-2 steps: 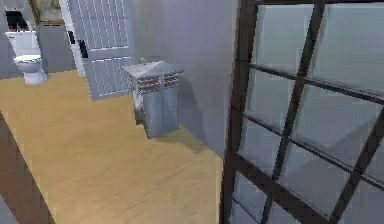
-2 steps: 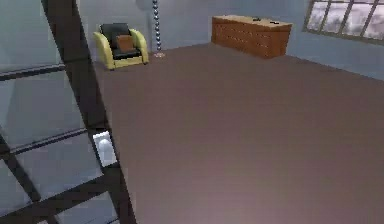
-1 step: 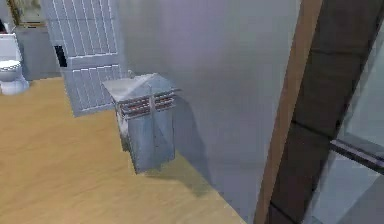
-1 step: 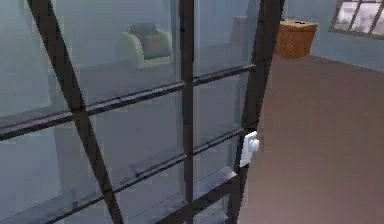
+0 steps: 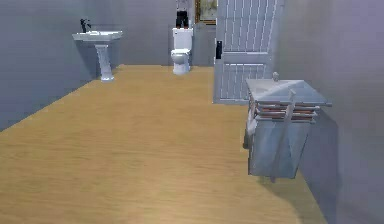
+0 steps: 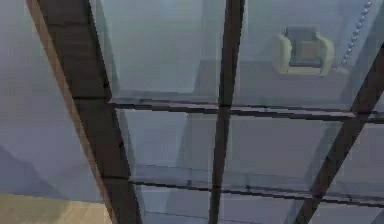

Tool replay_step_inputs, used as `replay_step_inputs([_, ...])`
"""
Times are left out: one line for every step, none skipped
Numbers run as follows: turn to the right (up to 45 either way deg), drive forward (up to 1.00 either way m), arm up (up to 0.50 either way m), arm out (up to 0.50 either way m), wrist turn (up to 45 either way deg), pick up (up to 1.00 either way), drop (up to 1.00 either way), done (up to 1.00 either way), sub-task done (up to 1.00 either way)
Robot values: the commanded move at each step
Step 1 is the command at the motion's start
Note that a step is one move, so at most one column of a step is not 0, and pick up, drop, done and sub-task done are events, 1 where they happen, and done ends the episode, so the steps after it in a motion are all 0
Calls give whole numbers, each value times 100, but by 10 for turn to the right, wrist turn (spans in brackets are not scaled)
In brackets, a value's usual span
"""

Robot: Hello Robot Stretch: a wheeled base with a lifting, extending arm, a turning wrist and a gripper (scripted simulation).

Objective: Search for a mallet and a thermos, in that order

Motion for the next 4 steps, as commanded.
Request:
replay_step_inputs([0, 100, 0, 0, 0, 0, 0, 0, 0])
replay_step_inputs([0, 100, 0, 0, 0, 0, 0, 0, 0])
replay_step_inputs([0, 85, 0, 0, 0, 0, 0, 0, 0])
replay_step_inputs([60, 0, 0, 0, 0, 0, 0, 0, 0])
